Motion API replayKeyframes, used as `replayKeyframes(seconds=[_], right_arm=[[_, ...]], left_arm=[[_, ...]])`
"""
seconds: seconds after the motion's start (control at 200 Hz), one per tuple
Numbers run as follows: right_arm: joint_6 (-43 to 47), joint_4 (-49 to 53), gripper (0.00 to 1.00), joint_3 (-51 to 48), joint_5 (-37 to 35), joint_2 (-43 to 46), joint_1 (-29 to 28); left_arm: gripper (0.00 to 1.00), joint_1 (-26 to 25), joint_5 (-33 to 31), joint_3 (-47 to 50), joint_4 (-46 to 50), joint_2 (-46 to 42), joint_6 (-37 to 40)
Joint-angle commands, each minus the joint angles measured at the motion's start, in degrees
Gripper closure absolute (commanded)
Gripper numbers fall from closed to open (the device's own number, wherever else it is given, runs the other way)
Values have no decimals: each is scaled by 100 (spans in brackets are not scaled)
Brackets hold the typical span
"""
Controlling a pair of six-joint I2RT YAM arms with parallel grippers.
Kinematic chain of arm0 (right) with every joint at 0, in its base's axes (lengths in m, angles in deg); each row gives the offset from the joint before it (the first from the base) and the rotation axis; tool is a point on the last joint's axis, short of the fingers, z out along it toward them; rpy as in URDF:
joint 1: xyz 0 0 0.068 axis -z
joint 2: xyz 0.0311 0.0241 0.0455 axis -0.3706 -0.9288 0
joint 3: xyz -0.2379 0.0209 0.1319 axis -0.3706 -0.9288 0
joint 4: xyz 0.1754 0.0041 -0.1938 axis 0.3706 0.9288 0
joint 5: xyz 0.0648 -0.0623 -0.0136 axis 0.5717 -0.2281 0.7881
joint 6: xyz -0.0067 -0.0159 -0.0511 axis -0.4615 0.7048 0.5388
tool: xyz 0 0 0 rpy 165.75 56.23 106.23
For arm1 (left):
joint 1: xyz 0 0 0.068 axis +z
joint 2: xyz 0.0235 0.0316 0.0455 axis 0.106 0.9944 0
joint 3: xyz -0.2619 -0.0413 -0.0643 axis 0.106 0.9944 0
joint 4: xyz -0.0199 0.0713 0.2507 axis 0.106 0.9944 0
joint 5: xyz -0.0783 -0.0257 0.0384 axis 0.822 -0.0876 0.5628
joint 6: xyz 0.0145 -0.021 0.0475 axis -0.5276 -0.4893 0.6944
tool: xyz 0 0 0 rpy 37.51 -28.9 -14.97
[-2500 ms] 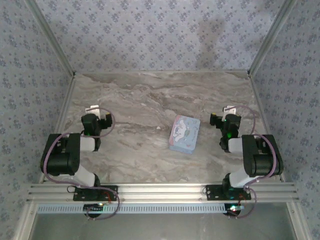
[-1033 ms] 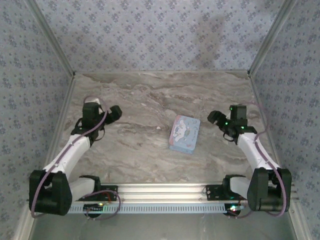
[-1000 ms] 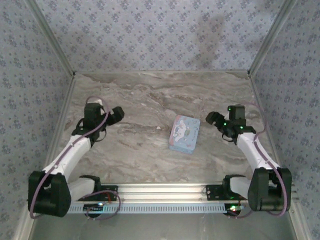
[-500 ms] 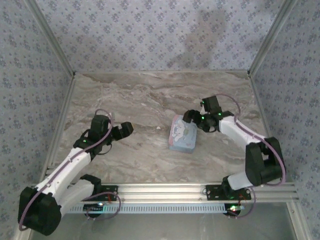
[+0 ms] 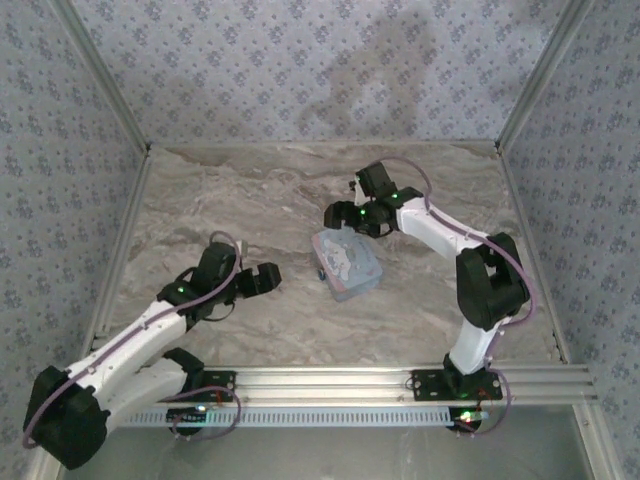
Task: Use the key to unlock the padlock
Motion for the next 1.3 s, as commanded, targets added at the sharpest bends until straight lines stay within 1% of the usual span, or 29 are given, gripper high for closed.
replayKeyframes(seconds=[0.0,0.03,0.08,0.14,0.245,0.285,0.43,0.475,0.605,0.775,0.849,0.944,1.094,1.299], right_arm=[[101,460,14,-223,-841,566,-20],[-3,413,12,-424,-1102,818,-34],[-169,396,10,-674,-1402,1224,-28],[-457,619,10,-1068,-1506,1637,-27],[-559,786,10,-1477,-1429,2181,-17],[-795,951,10,-1688,-1388,2377,-69],[-1568,837,12,-2614,-1280,3154,-177],[-1791,564,13,-2874,-1178,3383,-189],[-2224,356,15,-3357,-1140,3817,-244],[-2682,-545,18,-3944,-557,3856,-265],[-2789,-883,23,-4047,-432,3783,-267],[-2861,-1188,28,-4055,-278,3635,-282],[-2883,-1503,34,-3903,-53,3196,-250],[-2694,-1546,36,-3471,-178,2661,-199]], left_arm=[[4,-10,-119,-507,-43,339,136],[2,12,-72,-622,-118,490,188],[2,100,130,-824,-274,826,277],[2,195,342,-1178,-352,1321,376],[2,232,689,-1970,-385,2224,619],[2,226,831,-2320,-346,2569,707],[2,218,1277,-3551,-119,3739,1073],[4,214,1454,-3936,-12,4098,1173],[7,155,1881,-4897,277,5045,1423],[14,97,2474,-5667,487,6007,1532],[17,0,2658,-5839,613,6194,1586],[17,-138,2644,-5856,712,6203,1676],[20,-183,2589,-5533,595,5998,1625],[20,-186,2554,-4751,173,5419,1440]])
